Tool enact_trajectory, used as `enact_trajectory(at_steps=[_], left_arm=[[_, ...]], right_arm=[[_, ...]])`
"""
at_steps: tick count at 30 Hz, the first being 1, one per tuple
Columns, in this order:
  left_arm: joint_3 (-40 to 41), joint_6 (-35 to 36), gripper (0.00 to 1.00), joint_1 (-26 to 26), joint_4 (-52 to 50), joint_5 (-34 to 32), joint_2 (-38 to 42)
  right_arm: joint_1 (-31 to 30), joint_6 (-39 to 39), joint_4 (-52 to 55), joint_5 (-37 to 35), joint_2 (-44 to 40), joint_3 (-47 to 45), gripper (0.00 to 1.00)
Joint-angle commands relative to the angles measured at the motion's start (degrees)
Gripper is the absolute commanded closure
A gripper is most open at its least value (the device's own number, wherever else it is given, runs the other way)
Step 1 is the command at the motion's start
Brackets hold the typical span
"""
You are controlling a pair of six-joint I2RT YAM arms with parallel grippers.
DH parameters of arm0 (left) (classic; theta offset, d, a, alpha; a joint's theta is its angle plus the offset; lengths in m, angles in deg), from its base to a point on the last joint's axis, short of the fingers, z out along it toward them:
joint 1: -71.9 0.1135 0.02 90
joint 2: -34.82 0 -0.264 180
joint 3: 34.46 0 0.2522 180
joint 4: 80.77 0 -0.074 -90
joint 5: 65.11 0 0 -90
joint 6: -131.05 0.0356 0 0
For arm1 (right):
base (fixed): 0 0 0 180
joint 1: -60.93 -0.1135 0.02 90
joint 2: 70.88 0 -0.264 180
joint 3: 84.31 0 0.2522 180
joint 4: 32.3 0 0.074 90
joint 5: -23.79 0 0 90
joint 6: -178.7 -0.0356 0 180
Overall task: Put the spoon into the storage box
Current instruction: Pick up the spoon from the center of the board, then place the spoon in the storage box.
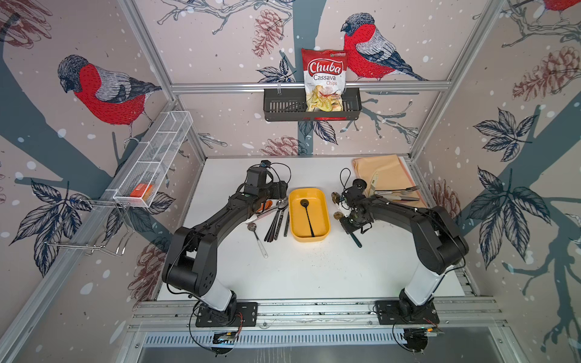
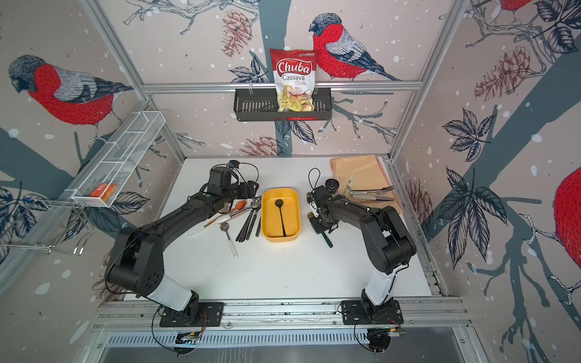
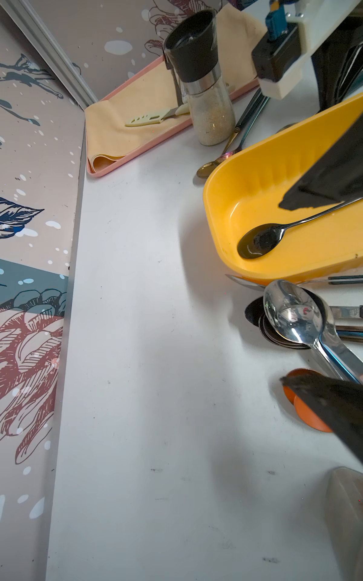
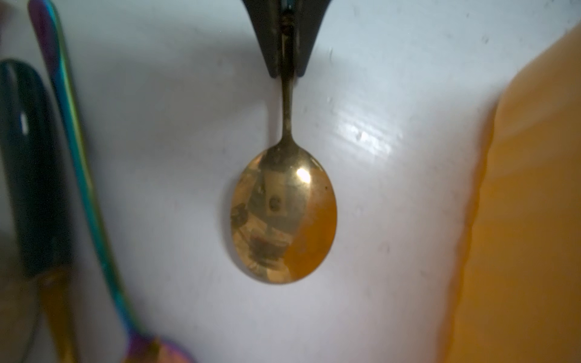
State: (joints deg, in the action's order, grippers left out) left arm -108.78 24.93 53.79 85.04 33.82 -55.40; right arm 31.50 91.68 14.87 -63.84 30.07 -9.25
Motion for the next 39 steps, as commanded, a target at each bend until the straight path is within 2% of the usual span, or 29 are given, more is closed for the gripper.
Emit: enact_trajectory(at_steps=[1, 10, 17, 21, 29, 39], left_arm=[[-0.19, 0.54, 0.16, 0.15, 0.68, -0.29, 0.39], [1.00, -0.34, 0.16, 1.34, 1.44, -0.07, 1.05], [4.68, -3.13, 0.16, 3.80, 4.14, 2.10, 2.01], [5.84, -3.39, 0.16, 3.91, 4.37, 1.75, 2.79], [8.21, -5.48, 0.16, 4.73, 5.43, 2.50, 4.23], [8.47, -5.16, 0.16, 4.99, 4.49, 2.40, 5.31]], right_arm=[[-0.02, -1.31, 4.26, 0.35, -2.01, 2.73, 0.97], [-0.05, -2.67, 7.19, 2.55, -3.12, 14.04, 0.98], [-2.13, -9.54, 4.93, 7.87, 2.27, 22.62, 0.98], [-4.65, -12.90, 3.24, 8.07, 5.70, 25.98, 0.98], [-9.55, -17.11, -1.70, 5.87, 10.96, 26.62, 0.98], [-11.77, -20.30, -4.17, 2.47, 14.72, 24.61, 0.97]])
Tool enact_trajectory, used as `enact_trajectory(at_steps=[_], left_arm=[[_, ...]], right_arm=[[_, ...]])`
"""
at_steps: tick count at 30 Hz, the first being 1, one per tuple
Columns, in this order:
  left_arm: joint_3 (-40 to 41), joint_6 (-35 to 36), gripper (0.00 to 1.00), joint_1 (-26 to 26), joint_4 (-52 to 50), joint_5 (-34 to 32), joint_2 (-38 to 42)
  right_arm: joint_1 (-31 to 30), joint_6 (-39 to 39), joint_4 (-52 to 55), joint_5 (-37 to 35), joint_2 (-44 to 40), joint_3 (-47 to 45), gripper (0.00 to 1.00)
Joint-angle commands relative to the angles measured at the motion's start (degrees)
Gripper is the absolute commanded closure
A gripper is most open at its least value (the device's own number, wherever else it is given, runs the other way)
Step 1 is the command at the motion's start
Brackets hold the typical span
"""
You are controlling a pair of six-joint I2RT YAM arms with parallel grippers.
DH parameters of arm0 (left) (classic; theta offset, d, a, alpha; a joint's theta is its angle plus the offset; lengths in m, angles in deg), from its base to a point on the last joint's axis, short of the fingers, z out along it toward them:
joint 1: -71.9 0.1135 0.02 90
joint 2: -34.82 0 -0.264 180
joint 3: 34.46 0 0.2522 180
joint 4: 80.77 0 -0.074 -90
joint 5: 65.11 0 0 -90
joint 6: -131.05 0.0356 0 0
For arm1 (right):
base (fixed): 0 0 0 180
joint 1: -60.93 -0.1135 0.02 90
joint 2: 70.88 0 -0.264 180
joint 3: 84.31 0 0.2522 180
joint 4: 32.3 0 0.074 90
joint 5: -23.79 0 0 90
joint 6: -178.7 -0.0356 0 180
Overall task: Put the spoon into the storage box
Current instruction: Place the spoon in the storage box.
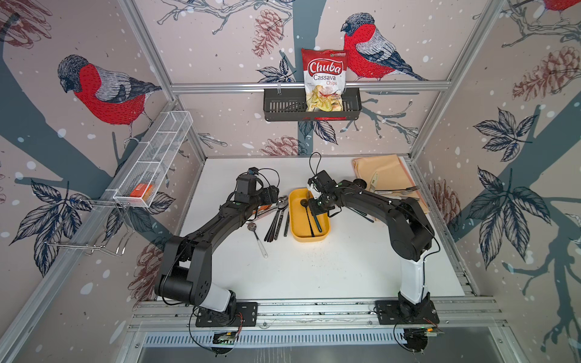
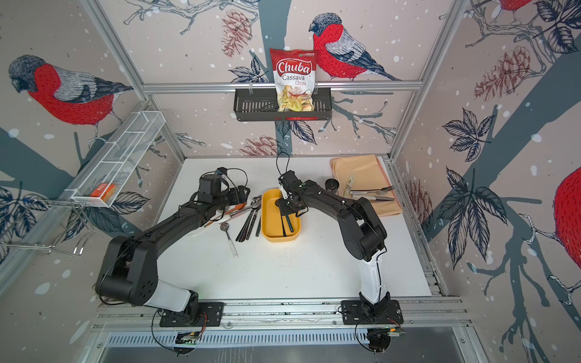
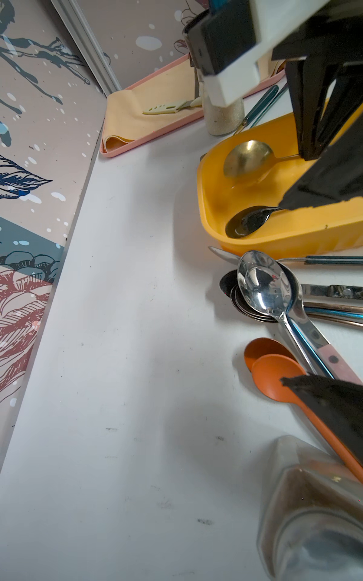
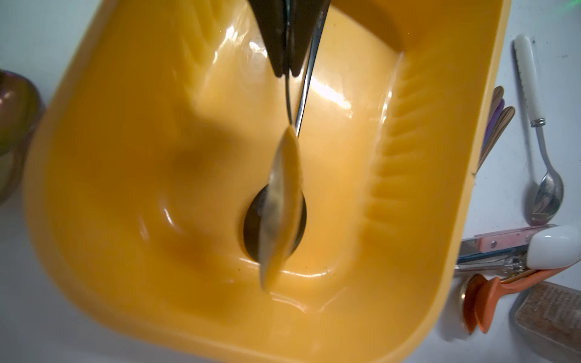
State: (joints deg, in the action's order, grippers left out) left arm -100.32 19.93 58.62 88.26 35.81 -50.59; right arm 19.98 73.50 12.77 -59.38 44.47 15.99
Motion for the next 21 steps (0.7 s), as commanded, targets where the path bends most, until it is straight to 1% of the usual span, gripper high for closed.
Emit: enact_trajectory(at_steps=[1, 11, 15, 17, 21], left_arm=[[0.04, -0.15, 0.16, 0.11, 1.26, 0.42, 0.59], [-0.26, 0.34, 0.16, 0.12, 0.90, 0.44, 0.53], [-0.46, 0.23, 0.16, 0.13, 1.02, 0.76, 0.15], [-0.50, 0.22, 0.16, 0.14, 1.14, 0.84, 0.06], [-0.71, 0.41, 0.16, 0.11, 1.23, 0.95, -0.10]], right_arm=[[-0.35, -2.33, -2.73, -1.95, 0.40, -1.24, 0.97], [-0.84, -3.05, -4.44, -1.14, 1.11, -3.13, 0.95], [-0.97, -3.14, -3.91, -0.89, 2.23, -3.05, 0.92], [-1.06, -3.01, -3.53, -1.38, 2.38, -3.05, 0.88], [-1.06, -2.09, -2.47, -3.12, 1.91, -2.52, 0.74]])
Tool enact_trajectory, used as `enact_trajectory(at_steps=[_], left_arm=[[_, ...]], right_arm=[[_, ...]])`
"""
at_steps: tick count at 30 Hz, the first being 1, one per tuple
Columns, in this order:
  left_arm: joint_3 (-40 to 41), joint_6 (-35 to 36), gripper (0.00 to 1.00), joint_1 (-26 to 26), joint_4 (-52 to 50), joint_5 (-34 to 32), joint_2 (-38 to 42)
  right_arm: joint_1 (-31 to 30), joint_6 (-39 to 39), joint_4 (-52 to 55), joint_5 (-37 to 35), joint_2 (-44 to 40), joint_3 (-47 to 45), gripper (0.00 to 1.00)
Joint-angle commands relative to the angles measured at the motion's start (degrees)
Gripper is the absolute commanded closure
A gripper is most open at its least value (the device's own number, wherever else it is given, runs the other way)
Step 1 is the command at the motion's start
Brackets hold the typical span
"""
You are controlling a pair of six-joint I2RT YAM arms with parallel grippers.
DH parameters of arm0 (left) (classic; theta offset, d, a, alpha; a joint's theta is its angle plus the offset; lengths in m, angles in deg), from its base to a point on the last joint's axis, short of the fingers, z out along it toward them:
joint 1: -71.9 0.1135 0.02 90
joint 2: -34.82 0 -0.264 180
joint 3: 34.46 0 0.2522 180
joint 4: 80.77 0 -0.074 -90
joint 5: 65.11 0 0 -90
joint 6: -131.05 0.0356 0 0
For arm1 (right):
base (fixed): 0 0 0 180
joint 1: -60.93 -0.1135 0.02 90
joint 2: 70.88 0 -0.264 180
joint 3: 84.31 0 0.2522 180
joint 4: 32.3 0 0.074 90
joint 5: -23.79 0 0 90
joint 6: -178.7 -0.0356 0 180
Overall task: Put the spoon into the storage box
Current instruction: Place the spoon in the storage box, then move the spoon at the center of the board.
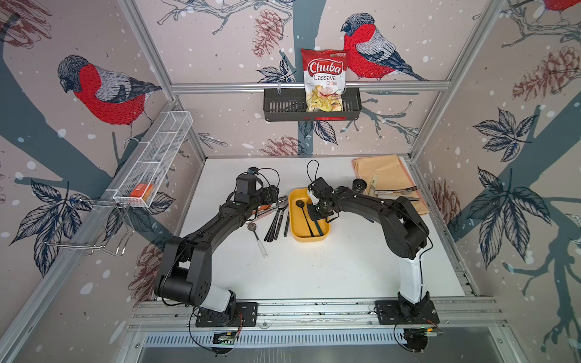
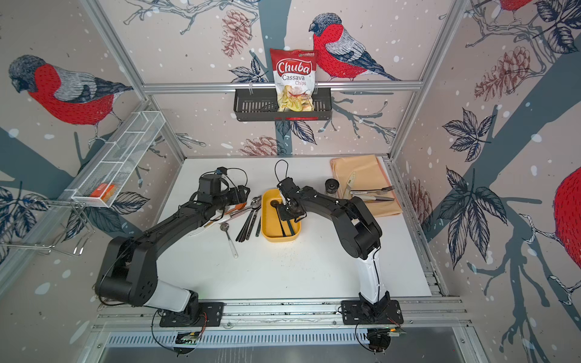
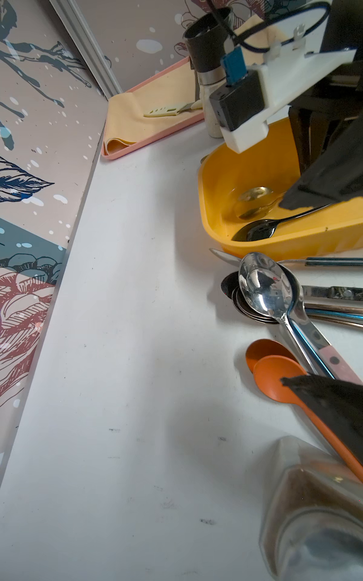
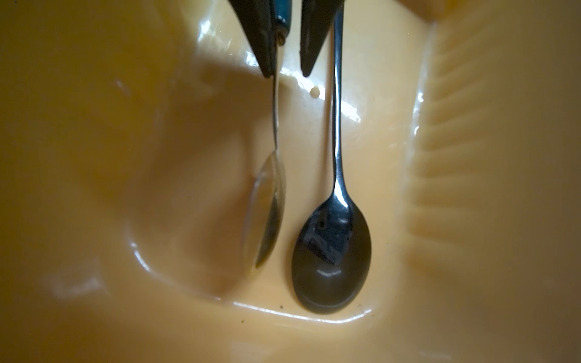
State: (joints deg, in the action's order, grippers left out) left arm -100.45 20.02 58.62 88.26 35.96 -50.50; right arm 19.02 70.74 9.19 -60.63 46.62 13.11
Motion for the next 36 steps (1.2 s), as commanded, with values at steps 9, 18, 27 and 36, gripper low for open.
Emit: enact_trajectory(at_steps=[9, 18, 27, 36], left_arm=[[-3.78, 2.41, 0.16, -0.66, -0.61, 0.58, -1.64], [-7.15, 4.13, 0.16, -2.54, -1.78, -0.06, -3.69], [-7.85, 4.11, 0.16, -3.24, -1.89, -0.34, -3.98], [-7.44, 3.63, 0.16, -3.80, -2.06, -1.38, -3.45]], right_arm=[[-0.21, 8.72, 3.70, -7.98, -6.92, -0.57, 0.62], [8.31, 17.38, 2.88, -7.92, -16.93, -9.54, 0.57], [15.69, 21.09, -1.04, -7.31, -17.07, -15.52, 0.50], [18.08, 22.95, -3.51, -6.22, -12.36, -13.58, 0.48]])
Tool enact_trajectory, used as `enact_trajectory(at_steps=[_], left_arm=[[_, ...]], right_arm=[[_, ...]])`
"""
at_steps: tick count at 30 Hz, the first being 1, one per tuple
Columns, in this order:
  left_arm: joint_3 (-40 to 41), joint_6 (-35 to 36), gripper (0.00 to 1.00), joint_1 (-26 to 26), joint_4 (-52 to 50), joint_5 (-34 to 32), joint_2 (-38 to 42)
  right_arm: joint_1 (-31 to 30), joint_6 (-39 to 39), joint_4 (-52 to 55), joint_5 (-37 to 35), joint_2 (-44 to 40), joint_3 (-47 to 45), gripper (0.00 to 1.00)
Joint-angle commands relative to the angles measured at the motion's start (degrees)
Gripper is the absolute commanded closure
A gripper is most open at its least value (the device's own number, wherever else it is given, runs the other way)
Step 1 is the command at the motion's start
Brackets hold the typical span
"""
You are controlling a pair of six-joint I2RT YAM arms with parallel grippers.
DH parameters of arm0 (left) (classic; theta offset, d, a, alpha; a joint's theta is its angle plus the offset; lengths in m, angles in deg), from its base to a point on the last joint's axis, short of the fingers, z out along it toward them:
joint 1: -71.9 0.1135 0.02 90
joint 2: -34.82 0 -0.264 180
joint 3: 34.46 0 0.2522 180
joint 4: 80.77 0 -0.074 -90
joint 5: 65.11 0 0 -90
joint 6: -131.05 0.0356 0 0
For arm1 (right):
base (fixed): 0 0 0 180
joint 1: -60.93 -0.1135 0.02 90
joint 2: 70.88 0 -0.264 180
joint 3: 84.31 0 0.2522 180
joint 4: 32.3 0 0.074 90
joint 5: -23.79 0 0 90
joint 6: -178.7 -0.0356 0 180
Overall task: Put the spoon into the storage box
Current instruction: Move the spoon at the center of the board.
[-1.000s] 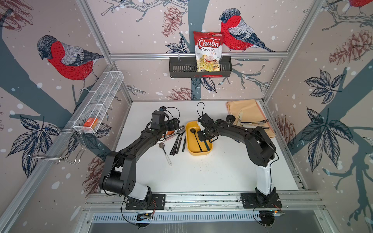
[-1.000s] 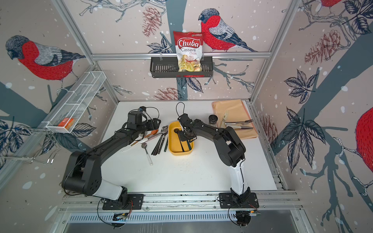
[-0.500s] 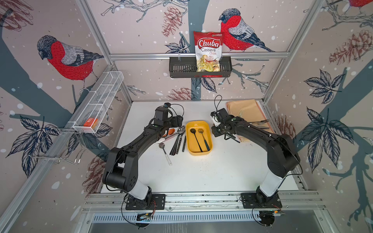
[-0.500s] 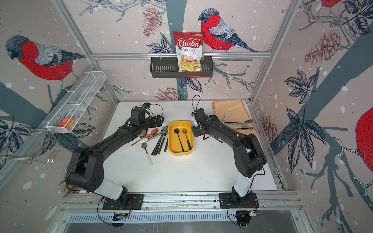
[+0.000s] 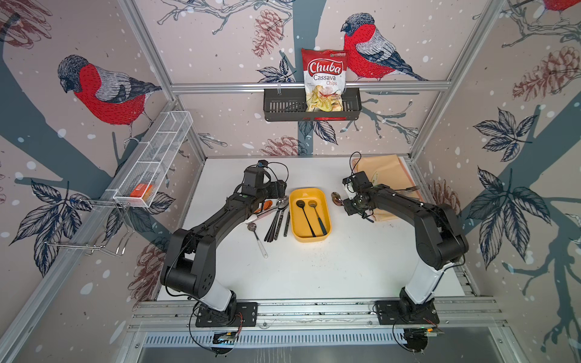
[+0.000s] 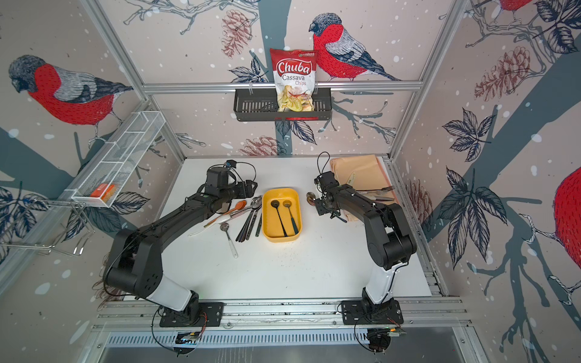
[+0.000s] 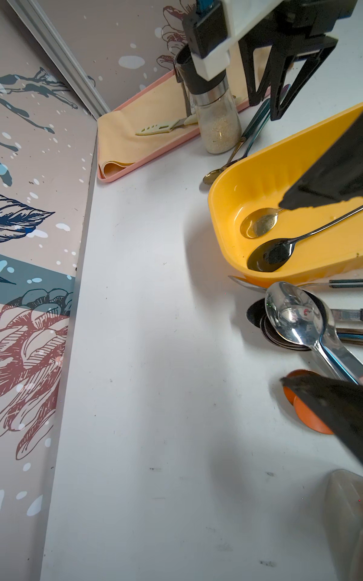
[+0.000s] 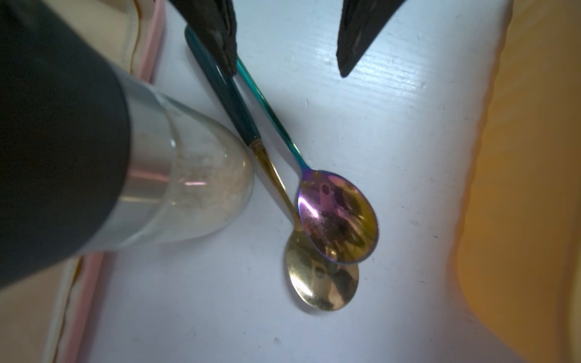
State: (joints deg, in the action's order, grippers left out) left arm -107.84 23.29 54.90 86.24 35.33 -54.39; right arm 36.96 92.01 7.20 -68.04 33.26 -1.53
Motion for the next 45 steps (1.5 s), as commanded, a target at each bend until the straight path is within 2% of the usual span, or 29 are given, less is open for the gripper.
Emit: enact_trajectory(at_steps=[1, 12, 30, 45], left_arm=[[0.01, 0.34, 0.16, -0.09, -0.12, -0.85, 0.57], [0.51, 0.16, 0.16, -0.18, -0.08, -1.38, 1.05], [1.17, -0.04, 0.16, -0.25, 0.29, -1.61, 1.19], [1.53, -0.11, 0.16, -0.19, 0.50, -1.24, 1.10]], right_arm=[[0.15, 1.87, -1.63, 1.49, 1.37, 1.44, 0.48], [-0.12, 1.96, -4.01, 2.37, 4.43, 1.21, 0.48], [-2.57, 1.21, -7.92, -3.68, 6.54, -1.44, 0.50], [-4.52, -4.37, -6.03, 3.02, 6.50, -4.77, 0.59]])
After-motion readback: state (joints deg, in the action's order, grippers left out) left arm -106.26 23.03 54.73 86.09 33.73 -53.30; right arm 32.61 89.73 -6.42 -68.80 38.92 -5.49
